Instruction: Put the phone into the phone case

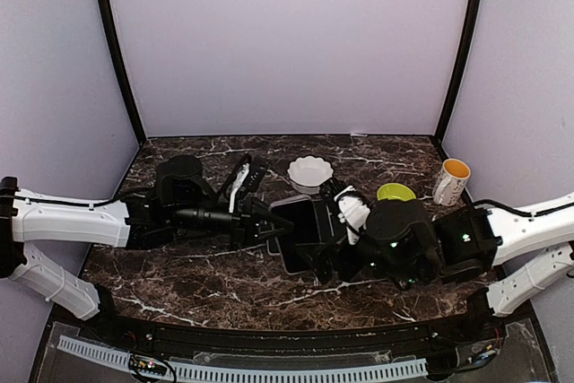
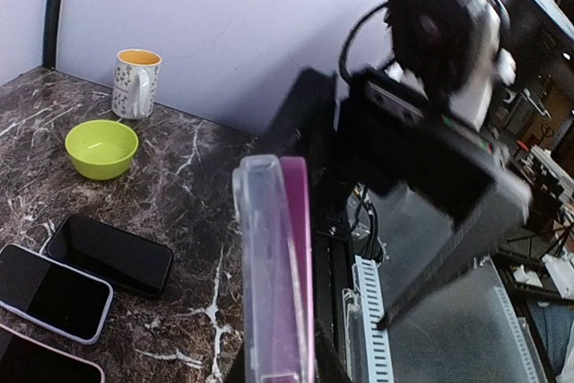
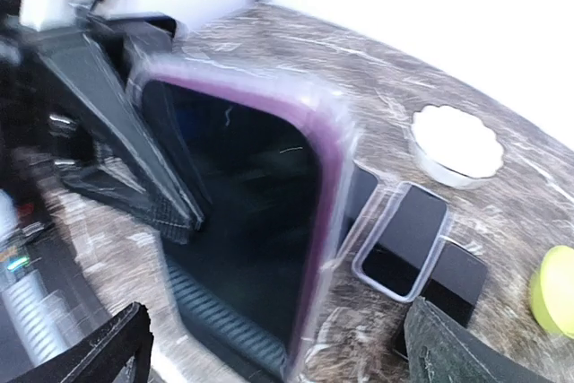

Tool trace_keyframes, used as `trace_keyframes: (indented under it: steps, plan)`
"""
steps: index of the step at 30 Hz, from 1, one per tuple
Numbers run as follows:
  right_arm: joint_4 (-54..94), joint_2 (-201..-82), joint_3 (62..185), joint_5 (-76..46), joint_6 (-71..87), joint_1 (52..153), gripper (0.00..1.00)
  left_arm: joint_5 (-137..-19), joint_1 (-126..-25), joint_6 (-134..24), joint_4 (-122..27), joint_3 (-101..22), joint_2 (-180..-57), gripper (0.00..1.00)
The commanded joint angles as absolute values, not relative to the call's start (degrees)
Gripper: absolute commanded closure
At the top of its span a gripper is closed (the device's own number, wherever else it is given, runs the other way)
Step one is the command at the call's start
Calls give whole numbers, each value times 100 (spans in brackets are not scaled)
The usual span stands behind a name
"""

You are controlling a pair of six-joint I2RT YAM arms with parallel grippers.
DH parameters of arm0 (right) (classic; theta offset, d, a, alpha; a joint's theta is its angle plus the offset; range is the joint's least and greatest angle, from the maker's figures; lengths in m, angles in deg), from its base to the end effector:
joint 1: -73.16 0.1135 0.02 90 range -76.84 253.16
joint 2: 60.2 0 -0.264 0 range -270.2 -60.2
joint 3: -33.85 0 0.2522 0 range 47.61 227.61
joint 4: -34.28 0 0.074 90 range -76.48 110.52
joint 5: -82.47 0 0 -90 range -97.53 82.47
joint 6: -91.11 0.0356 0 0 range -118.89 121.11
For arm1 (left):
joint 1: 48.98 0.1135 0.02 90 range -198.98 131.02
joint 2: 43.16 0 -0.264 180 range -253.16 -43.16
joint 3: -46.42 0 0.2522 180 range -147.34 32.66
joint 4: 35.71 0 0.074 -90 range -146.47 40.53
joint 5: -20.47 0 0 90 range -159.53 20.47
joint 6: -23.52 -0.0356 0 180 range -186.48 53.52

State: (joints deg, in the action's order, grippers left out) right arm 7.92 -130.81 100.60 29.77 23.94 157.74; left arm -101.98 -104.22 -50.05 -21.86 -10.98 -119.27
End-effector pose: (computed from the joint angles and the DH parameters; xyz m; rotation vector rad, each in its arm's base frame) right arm 0.0472 0.2691 0.2940 -0.6878 1.9004 0.5228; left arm 0.1549 -0.2567 0.2801 1.0424 1.5240 -1.3801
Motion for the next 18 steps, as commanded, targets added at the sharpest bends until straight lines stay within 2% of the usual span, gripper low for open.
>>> trace_keyframes:
  steps: [1,5,8,14,15,17,18]
  plan:
    - [1368,-12114,9664,-234,1407,15046,2,-11021,-10417,-6025,-2244,-1162,-11461,100]
    - [1631,-12017,9825,-1049,1006,14629,5,-11241,-10438,-6192,-2243,-1198,-11362,100]
    - [1918,-12232,10027,-1416,833,14502,17,-11323,-10470,-6242,-2400,-1343,-11423,100]
    - [2101,-12690,10317,-1849,802,14258,55,-11398,-10531,-6470,-2595,-1518,-11476,100]
    - [2200,-12737,10340,-1960,826,14227,64,-11428,-10536,-6511,-2683,-1569,-11482,100]
    - [2350,-12779,10332,-2135,904,14155,92,-11467,-10546,-6576,-2770,-1620,-11518,100]
    - [2388,-12793,10317,-2138,957,14123,100,-11473,-10548,-6566,-2778,-1629,-11525,100]
